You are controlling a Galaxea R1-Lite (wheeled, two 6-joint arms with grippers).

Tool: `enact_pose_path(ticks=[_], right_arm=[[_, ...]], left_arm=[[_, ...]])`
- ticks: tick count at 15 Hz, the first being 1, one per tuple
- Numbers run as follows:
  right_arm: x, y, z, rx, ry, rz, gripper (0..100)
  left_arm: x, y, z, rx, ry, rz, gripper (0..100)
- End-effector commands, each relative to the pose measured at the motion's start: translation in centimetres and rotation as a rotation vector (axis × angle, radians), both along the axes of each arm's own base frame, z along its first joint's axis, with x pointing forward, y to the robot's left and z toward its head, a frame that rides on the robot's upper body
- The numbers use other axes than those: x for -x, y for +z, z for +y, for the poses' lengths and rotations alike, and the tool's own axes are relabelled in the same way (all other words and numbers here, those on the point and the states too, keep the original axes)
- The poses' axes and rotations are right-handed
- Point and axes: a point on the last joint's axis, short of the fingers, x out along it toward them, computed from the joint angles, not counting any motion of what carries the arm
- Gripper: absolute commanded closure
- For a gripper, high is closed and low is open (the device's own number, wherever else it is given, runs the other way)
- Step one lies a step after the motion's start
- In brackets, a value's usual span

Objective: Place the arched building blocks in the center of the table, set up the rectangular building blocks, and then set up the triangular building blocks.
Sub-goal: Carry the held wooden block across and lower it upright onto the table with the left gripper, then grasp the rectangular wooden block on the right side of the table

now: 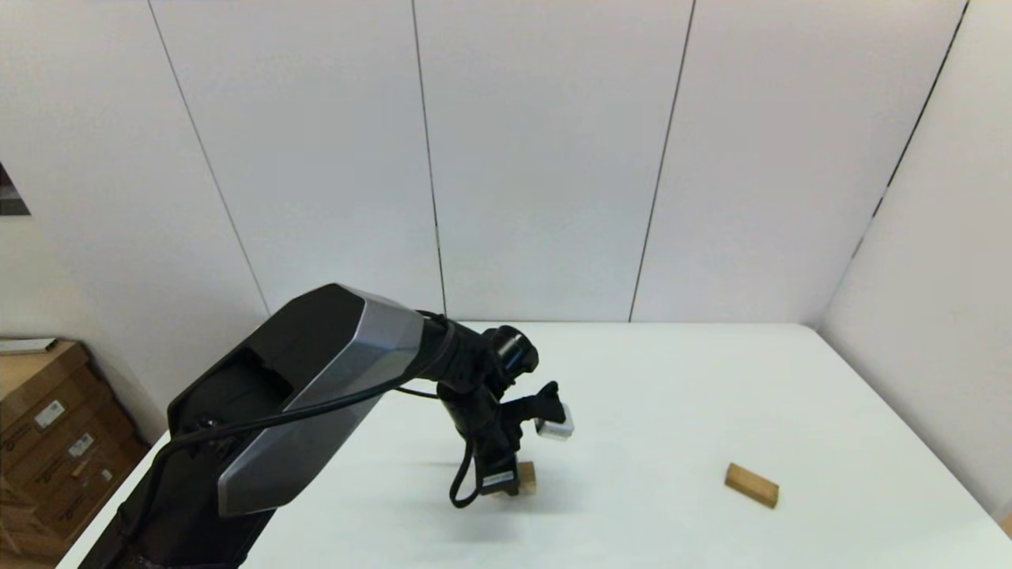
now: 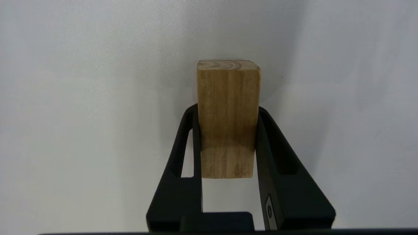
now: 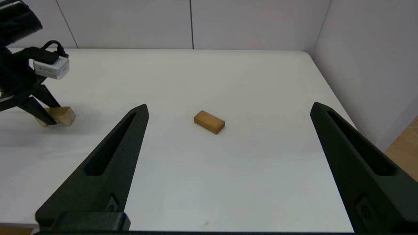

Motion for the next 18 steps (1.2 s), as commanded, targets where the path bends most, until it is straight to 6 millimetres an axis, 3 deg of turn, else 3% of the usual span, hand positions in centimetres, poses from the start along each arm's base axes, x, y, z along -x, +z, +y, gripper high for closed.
enact_pose_path(ticks=[1,5,6,9,12,13,15,18], right_arm=[[0.0,0.0,0.0,0.0,0.001,0.001,0],[0.0,0.0,0.0,0.0,0.001,0.001,0],[0.0,0.0,0.0,0.0,0.001,0.001,0],[0.0,0.0,0.0,0.0,0.001,0.001,0],[0.0,0.0,0.0,0.0,0.001,0.001,0],[0.0,0.0,0.0,0.0,0.001,0.001,0],[0.0,0.0,0.0,0.0,0.001,0.001,0],[0.0,0.0,0.0,0.0,0.001,0.001,0]], left_arm=[[-0.1,0.1,-0.1,0.008,0.003,0.0,0],[-0.1,0.7,-0.1,0.017,0.005,-0.007,0],[-0.1,2.0,0.1,0.031,0.007,-0.027,0],[0.8,9.5,0.9,0.119,0.012,-0.139,0],[3.9,19.4,5.5,0.19,0.072,-0.222,0],[5.7,22.6,7.4,0.226,0.113,-0.261,0],[9.3,26.9,10.6,0.291,0.21,-0.32,0],[15.9,31.8,15.3,0.395,0.358,-0.421,0]])
